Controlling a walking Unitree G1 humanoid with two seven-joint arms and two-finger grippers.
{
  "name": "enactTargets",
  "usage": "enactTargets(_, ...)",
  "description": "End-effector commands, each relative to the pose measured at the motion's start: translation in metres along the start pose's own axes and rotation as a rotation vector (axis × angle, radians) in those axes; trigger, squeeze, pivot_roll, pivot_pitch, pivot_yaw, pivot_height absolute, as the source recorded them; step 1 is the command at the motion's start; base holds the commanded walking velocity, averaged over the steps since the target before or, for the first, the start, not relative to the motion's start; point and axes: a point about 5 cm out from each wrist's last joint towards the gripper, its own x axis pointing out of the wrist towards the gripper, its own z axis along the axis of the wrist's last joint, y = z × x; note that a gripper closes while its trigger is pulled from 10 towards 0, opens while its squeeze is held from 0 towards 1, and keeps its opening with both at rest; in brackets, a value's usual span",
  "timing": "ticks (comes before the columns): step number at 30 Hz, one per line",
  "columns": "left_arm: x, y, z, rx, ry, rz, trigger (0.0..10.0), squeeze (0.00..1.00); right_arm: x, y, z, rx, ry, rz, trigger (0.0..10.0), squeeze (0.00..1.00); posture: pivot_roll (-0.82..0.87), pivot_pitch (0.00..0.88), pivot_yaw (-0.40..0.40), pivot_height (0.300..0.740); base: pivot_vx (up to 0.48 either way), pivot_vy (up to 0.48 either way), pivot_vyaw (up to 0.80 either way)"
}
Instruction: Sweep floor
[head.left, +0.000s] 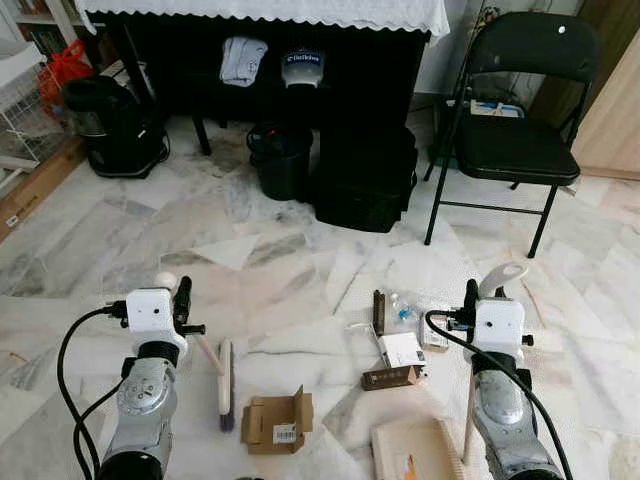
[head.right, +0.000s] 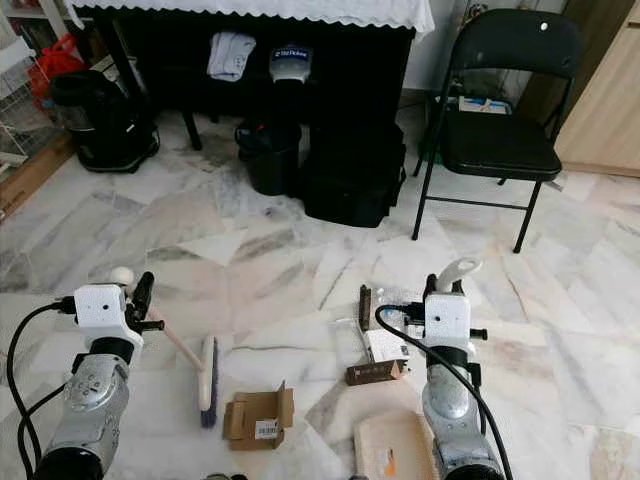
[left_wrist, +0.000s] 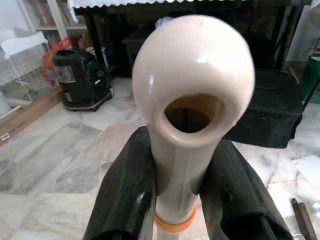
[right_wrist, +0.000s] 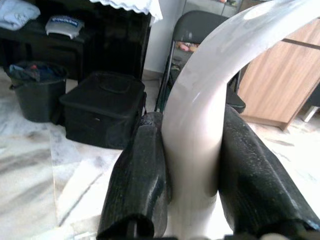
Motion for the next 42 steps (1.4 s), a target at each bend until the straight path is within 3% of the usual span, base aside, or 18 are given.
enactTargets(1, -0.003, 0.001, -0.004, 0.008, 0.013, -0.005, 10.0, 0.0, 0.002, -0.001, 0.001, -0.009, -0.015, 0.0, 10.0, 0.0, -0.03, 0.126, 0.007, 0.74, 0.0, 0.0, 0.0)
enactTargets(22, -0.002, -0.002, -0.005, -0.009, 0.015, -0.014, 10.0, 0.0, -0.005, 0.003, -0.013, -0.047, 0.023, 0.031, 10.0, 0.0, -0.02, 0.126, 0.01, 0.74, 0.0, 0.0, 0.0)
enactTargets(23, -0.001, -0.003, -0.005, -0.01, 0.016, -0.015, 10.0, 0.0, -0.005, 0.003, -0.013, -0.047, 0.022, 0.032, 10.0, 0.12, -0.03, 0.124, 0.009, 0.74, 0.0, 0.0, 0.0)
enactTargets(24, -0.001, -0.003, -0.005, -0.01, 0.016, -0.015, 10.0, 0.0, -0.004, 0.003, -0.012, -0.048, 0.021, 0.032, 10.0, 0.45, -0.03, 0.124, 0.009, 0.74, 0.0, 0.0, 0.0)
enactTargets(25, -0.001, -0.003, -0.005, -0.011, 0.017, -0.015, 10.0, 0.0, -0.004, 0.003, -0.012, -0.047, 0.019, 0.033, 10.0, 0.64, -0.03, 0.124, 0.009, 0.74, 0.0, 0.0, 0.0)
enactTargets(26, -0.001, -0.003, -0.005, -0.012, 0.017, -0.016, 10.0, 0.0, -0.004, 0.003, -0.012, -0.047, 0.016, 0.033, 10.0, 0.75, -0.03, 0.124, 0.009, 0.74, 0.0, 0.0, 0.0)
enactTargets(29, -0.001, -0.004, -0.006, -0.014, 0.018, -0.016, 10.0, 0.0, -0.001, 0.002, -0.009, -0.049, 0.003, 0.032, 10.0, 0.8, -0.03, 0.123, 0.007, 0.74, 0.0, 0.0, 0.0)
enactTargets(36, -0.001, -0.005, -0.006, -0.017, 0.018, -0.016, 10.0, 0.0, 0.004, -0.001, -0.003, -0.052, -0.024, 0.027, 10.0, 0.75, -0.03, 0.121, 0.005, 0.74, 0.0, 0.0, 0.0)
enactTargets(37, -0.001, -0.005, -0.006, -0.017, 0.019, -0.017, 10.0, 0.0, 0.004, -0.001, -0.003, -0.052, -0.024, 0.028, 10.0, 0.57, -0.03, 0.121, 0.005, 0.74, 0.0, 0.0, 0.0)
enactTargets(38, -0.001, -0.005, -0.006, -0.018, 0.019, -0.018, 10.0, 0.0, 0.004, -0.001, -0.003, -0.053, -0.024, 0.028, 10.0, 0.57, -0.03, 0.121, 0.005, 0.74, 0.0, 0.0, 0.0)
enactTargets(39, -0.001, -0.005, -0.006, -0.018, 0.019, -0.019, 10.0, 0.0, 0.004, -0.001, -0.003, -0.053, -0.024, 0.028, 10.0, 0.0, -0.03, 0.121, 0.005, 0.74, 0.0, 0.0, 0.0)
enactTargets(42, -0.001, -0.007, -0.006, -0.021, 0.021, -0.028, 10.0, 0.0, 0.004, -0.001, -0.004, -0.055, -0.017, 0.03, 10.0, 0.0, -0.03, 0.122, 0.002, 0.74, 0.0, 0.0, 0.0)
